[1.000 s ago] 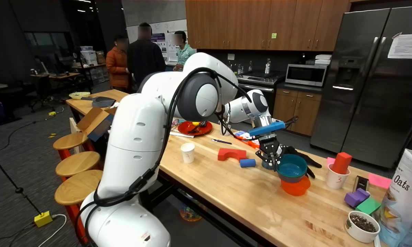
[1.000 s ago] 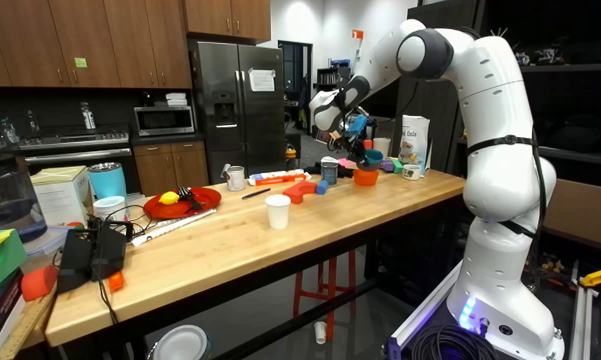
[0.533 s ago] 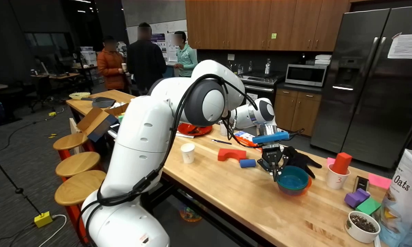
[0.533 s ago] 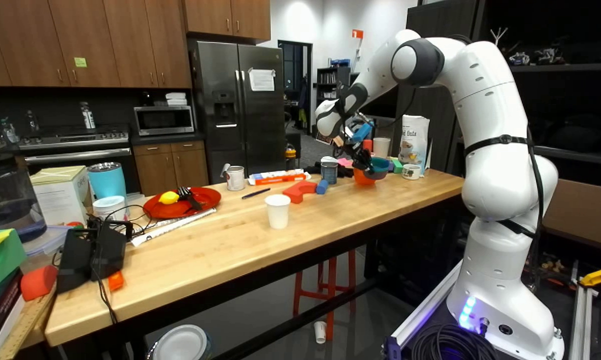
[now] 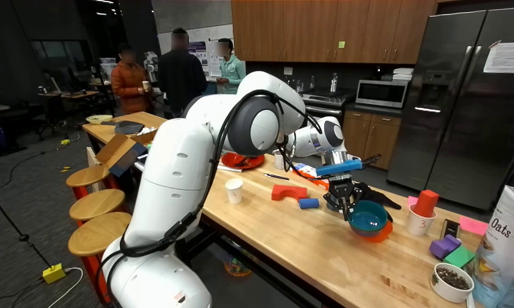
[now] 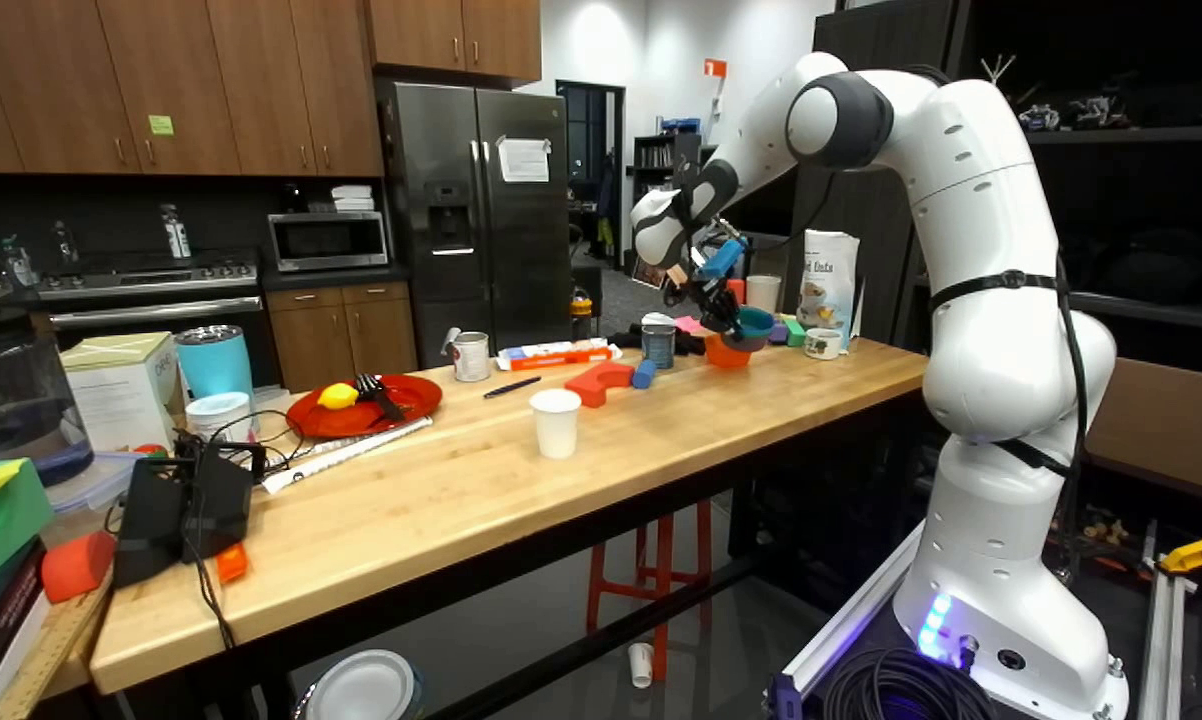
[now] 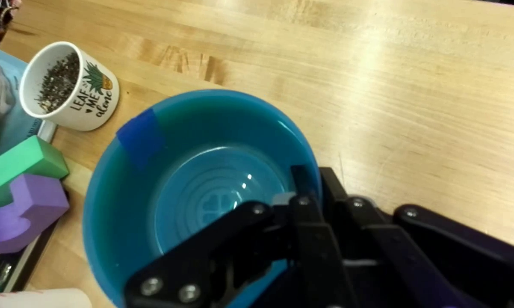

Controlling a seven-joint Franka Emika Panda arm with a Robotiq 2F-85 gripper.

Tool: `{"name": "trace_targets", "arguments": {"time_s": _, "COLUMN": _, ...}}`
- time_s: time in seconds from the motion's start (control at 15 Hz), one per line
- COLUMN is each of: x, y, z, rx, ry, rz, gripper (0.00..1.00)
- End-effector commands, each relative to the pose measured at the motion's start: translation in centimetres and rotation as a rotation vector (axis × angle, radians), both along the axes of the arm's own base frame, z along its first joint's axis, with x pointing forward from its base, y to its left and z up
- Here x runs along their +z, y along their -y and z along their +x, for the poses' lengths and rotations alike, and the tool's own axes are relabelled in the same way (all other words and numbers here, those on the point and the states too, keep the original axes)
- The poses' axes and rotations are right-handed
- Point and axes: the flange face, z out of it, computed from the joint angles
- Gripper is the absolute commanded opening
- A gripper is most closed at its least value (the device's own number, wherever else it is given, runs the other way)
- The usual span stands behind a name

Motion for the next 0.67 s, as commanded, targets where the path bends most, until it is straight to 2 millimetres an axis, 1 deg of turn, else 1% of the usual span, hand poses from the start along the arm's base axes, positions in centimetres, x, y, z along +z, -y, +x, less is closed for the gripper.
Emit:
{"name": "trace_targets", "arguments": {"time_s": 0.0, "x": 3.1, "y": 0.2, "z": -1.8, "rx": -0.002, "ry": 0.071, "rz": -0.042, "gripper": 0.02}}
{"name": "trace_targets", "arguments": {"time_s": 0.13, "x": 3.6, "y": 0.8, "z": -2.0, "rx": -0.023, "ry": 0.087, "rz": -0.033, "gripper": 0.02}}
{"name": "trace_targets", "arguments": {"time_s": 0.27, "x": 3.6, "y": 1.3, "z": -2.1, "rx": -0.045, "ry": 0.093, "rz": -0.036, "gripper": 0.02}}
{"name": "trace_targets", "arguments": {"time_s": 0.6, "x": 2.1, "y": 2.7, "z": -2.0, "rx": -0.102, "ry": 0.109, "rz": -0.069, "gripper": 0.02}}
